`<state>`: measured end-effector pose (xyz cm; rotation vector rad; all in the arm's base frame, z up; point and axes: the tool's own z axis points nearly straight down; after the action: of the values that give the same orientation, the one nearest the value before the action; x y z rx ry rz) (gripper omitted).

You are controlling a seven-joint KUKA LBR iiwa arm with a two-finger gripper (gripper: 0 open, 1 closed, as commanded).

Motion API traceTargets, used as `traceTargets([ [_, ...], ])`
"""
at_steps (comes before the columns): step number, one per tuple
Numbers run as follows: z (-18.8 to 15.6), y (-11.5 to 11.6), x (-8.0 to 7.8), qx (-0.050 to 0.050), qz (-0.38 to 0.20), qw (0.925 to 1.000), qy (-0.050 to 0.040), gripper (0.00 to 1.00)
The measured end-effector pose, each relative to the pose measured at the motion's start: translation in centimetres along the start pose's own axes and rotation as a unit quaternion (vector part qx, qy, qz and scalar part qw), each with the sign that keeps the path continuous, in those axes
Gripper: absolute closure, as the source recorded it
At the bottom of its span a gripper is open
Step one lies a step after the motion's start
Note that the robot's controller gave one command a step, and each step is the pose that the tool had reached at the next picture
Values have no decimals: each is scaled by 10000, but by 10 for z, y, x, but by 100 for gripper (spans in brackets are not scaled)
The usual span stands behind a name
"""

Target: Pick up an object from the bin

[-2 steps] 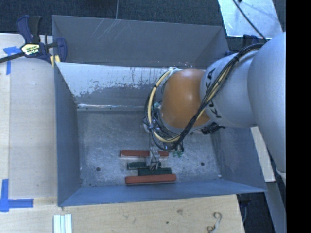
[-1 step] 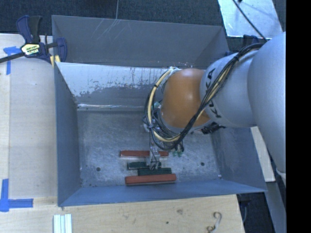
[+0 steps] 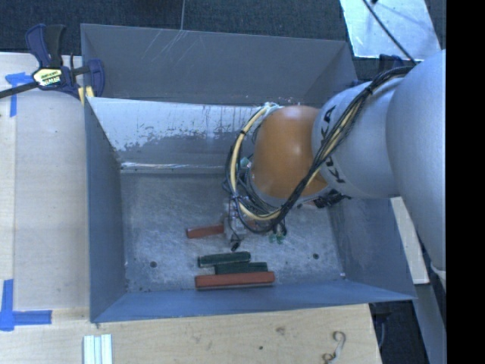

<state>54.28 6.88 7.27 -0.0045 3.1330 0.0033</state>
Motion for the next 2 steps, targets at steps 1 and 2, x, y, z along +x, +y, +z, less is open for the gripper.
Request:
traceTargets([
  [1,-26,0,-1,5,14,10000,13,100],
  [2,-59,-1,-3,5,28,10000,9,100],
])
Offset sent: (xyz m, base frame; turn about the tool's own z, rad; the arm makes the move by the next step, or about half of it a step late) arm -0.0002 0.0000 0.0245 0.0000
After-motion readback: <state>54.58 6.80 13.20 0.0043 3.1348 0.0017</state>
